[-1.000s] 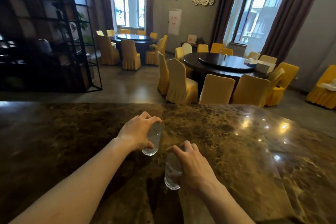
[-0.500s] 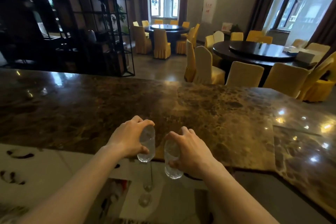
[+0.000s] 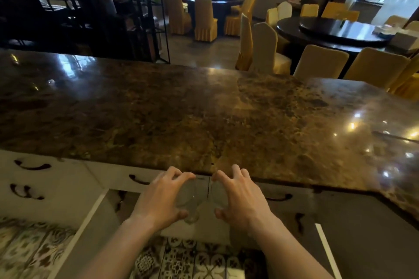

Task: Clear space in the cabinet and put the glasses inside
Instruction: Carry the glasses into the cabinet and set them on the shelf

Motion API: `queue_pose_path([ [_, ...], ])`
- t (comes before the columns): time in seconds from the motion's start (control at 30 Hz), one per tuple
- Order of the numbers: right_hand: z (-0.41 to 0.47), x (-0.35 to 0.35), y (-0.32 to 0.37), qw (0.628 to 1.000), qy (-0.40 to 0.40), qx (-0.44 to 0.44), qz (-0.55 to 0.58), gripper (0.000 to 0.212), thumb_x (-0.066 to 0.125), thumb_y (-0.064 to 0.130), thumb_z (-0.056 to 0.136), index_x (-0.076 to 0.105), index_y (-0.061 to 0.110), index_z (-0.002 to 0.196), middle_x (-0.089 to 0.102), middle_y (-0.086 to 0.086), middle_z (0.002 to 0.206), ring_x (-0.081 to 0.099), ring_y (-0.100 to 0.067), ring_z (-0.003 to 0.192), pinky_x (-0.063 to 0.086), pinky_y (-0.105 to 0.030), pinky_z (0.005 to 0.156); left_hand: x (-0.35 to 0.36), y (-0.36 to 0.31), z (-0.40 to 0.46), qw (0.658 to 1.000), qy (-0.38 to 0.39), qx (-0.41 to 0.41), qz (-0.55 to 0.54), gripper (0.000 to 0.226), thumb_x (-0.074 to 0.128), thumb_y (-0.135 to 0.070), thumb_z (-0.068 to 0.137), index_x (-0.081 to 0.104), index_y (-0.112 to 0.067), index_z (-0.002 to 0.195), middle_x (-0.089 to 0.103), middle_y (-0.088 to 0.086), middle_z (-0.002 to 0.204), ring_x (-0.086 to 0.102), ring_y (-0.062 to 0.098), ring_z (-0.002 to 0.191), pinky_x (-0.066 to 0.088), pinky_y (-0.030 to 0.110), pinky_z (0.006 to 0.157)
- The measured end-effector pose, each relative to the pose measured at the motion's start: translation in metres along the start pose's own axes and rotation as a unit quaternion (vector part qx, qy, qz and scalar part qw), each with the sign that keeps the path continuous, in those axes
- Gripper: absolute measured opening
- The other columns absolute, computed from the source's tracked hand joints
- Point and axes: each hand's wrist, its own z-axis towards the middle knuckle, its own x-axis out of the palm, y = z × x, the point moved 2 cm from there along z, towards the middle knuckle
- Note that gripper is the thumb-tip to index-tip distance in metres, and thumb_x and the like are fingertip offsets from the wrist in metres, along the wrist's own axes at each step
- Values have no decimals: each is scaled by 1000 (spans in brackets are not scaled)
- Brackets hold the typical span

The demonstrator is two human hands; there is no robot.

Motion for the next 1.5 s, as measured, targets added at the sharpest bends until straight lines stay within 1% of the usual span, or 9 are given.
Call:
queue_pose_path([
  [0.2,6,95,-10,997,45,57,31,69,80,39,75,34,43,127,35,-1,132,37,-27,123,56,-37,78,88,54,-4,997,61,13,-42,84,81,-50,69,34,-48,138,36,-16,132,49,14,118,52,31,89],
  [0.37,13,187,-37,990,92,99,30,69,71,41,86,25,40,138,20,-7,155,21,-36,141,51,-43,94,186,90,-15,995,78,21,-65,85,78,-49,70,25,-54,137,28,-20,133,38,12,124,53,32,84],
  [0.53,23,288,-79,987,98,123,24,68,70,44,85,30,37,139,41,-3,133,36,-30,125,51,-41,90,298,113,-18,991,94,-5,-91,83,79,-48,64,32,-54,132,34,-20,125,44,8,109,54,33,82],
  [0.6,31,342,-103,985,118,123,23,45,67,44,83,48,32,122,56,-2,117,53,-29,113,53,-39,85,360,123,-17,989,110,-11,-94,80,75,-50,66,31,-55,132,33,-20,125,43,8,108,51,33,83],
  [0.67,45,395,-131,984,121,129,28,27,65,43,82,48,31,100,59,-2,112,58,-28,107,53,-38,79,418,134,-7,989,112,-13,-98,79,70,-50,65,30,-54,133,34,-18,126,45,11,111,49,34,86],
  [0.8,82,503,-195,993,38,101,48,62,70,42,82,40,42,135,34,1,134,33,-24,125,52,-43,87,532,154,22,990,105,-12,-89,85,61,-53,66,23,-52,142,35,-11,143,43,19,127,47,36,96],
  [0.93,116,589,-245,995,-43,89,24,67,73,38,78,45,40,139,39,1,131,39,-23,118,52,-38,84,630,172,52,992,68,36,-99,83,75,-44,62,43,-48,138,42,-10,137,51,17,119,54,32,85],
  [1.03,147,642,-274,994,-59,87,17,70,77,38,78,46,37,140,42,1,131,43,-23,118,53,-37,86,693,181,85,991,83,78,-71,85,73,-51,70,30,-50,144,32,-12,140,41,13,121,50,30,90],
  [1.5,271,727,-322,998,-55,8,17,70,80,32,77,53,31,142,51,-6,135,46,-27,124,42,-35,102,792,200,182,989,27,144,-23,86,76,-41,73,27,-50,143,29,-10,144,36,15,119,46,31,83],
])
